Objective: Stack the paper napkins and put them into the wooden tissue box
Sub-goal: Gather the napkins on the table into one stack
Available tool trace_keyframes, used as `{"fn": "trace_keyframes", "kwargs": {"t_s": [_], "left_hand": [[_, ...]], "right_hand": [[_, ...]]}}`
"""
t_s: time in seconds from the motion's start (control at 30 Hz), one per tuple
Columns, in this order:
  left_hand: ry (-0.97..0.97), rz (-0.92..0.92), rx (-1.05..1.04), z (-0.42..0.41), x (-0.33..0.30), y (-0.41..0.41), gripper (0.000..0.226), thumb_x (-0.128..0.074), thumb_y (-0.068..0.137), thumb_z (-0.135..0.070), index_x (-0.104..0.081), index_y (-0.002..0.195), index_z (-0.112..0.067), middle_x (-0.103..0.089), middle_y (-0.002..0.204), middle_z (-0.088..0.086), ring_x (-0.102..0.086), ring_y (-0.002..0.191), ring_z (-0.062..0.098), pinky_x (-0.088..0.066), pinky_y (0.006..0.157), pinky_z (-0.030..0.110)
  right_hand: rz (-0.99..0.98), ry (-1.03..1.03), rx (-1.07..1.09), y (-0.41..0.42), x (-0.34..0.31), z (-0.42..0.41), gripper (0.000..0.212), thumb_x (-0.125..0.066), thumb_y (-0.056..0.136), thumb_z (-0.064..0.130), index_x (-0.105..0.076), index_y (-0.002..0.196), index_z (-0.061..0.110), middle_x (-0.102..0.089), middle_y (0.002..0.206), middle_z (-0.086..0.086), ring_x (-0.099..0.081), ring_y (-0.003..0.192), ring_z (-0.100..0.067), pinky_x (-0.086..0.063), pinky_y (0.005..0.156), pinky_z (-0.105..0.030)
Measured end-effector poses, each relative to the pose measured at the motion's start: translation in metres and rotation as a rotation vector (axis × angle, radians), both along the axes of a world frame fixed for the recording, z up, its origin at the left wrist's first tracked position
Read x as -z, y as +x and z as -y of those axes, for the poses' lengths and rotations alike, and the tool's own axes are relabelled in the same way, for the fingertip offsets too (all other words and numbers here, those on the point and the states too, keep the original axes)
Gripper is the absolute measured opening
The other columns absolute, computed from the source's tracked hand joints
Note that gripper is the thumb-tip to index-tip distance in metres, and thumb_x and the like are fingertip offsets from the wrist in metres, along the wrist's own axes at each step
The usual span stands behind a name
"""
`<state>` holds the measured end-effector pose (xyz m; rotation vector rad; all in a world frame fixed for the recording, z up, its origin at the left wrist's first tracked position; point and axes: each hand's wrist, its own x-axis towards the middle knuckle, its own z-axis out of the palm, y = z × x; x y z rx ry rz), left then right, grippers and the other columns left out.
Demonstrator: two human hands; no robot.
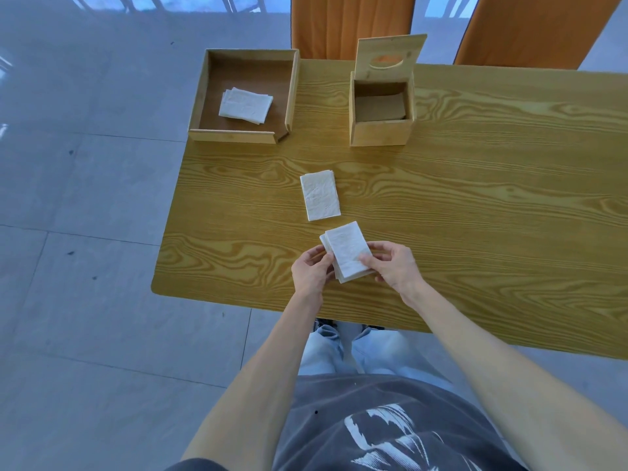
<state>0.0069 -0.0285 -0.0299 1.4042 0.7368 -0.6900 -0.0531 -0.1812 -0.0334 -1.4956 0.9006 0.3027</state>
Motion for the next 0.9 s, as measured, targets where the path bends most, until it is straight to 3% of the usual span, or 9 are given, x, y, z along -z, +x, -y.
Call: {"fn": "trace_keyframes", "kwargs": {"t_s": [0.1,0.2,0.27,0.4,0.57,0.77,0.9], "left_hand": [[0.014,-0.016,-0.027,-0.001,0.000,-0.001,0.022,-0.069,0.091,-0.009,-0.064,0.112,-0.006,-0.073,0.097,0.009,-0.072,0.085,0.020,-0.062,0.067,0.029],[0.007,-0.006,-0.021,-0.001,0.000,-0.001,0.021,-0.071,0.091,-0.016,-0.065,0.109,-0.008,-0.074,0.097,0.009,-0.072,0.080,0.018,-0.062,0.068,0.030],[0.019,0.044,0.032,-0.001,0.004,-0.003,0.031,-0.076,0.085,-0.010,-0.064,0.113,-0.006,-0.074,0.099,0.009,-0.074,0.086,0.021,-0.063,0.071,0.032],[0.091,0.086,0.086,0.000,0.012,-0.004,0.034,-0.081,0.079,-0.007,-0.065,0.108,-0.014,-0.076,0.102,0.009,-0.075,0.094,0.024,-0.060,0.086,0.046],[0.099,0.088,0.060,-0.008,0.016,0.002,0.029,-0.081,0.079,-0.008,-0.065,0.101,-0.018,-0.076,0.101,0.009,-0.075,0.094,0.024,-0.060,0.086,0.048],[0.115,0.089,0.037,-0.028,0.017,0.013,0.028,-0.079,0.082,-0.009,-0.063,0.102,-0.019,-0.075,0.103,0.009,-0.074,0.095,0.023,-0.061,0.085,0.045],[0.129,0.085,0.027,-0.042,0.020,0.017,0.030,-0.079,0.082,-0.011,-0.064,0.106,-0.018,-0.075,0.104,0.009,-0.073,0.097,0.025,-0.061,0.084,0.043]], "right_hand": [[-0.011,-0.128,-0.081,0.000,0.005,-0.002,0.032,-0.078,0.084,0.023,-0.070,0.114,0.017,-0.076,0.099,-0.002,-0.069,0.080,-0.012,-0.051,0.054,-0.023],[-0.020,-0.269,-0.192,0.002,0.009,-0.003,0.032,-0.079,0.081,0.025,-0.071,0.111,0.017,-0.075,0.098,0.002,-0.070,0.089,-0.012,-0.058,0.079,-0.032],[-0.054,-0.368,-0.256,0.004,0.008,-0.006,0.033,-0.078,0.081,0.031,-0.071,0.111,0.019,-0.074,0.098,0.005,-0.069,0.092,-0.014,-0.057,0.085,-0.037],[-0.117,-0.551,-0.333,0.009,0.002,-0.013,0.038,-0.076,0.080,0.037,-0.066,0.113,0.022,-0.071,0.103,0.005,-0.065,0.096,-0.018,-0.054,0.081,-0.039],[-0.109,-0.594,-0.315,0.026,-0.002,-0.013,0.054,-0.083,0.072,0.041,-0.062,0.119,0.024,-0.066,0.101,0.003,-0.063,0.095,-0.017,-0.054,0.080,-0.039],[-0.063,-0.652,-0.228,0.071,-0.009,-0.027,0.039,-0.072,0.084,0.042,-0.066,0.115,0.020,-0.069,0.103,0.003,-0.063,0.098,-0.017,-0.049,0.079,-0.032],[-0.087,-0.682,-0.192,0.102,-0.012,-0.042,0.033,-0.068,0.087,0.040,-0.066,0.112,0.020,-0.068,0.107,0.003,-0.064,0.101,-0.020,-0.050,0.080,-0.034]]}}
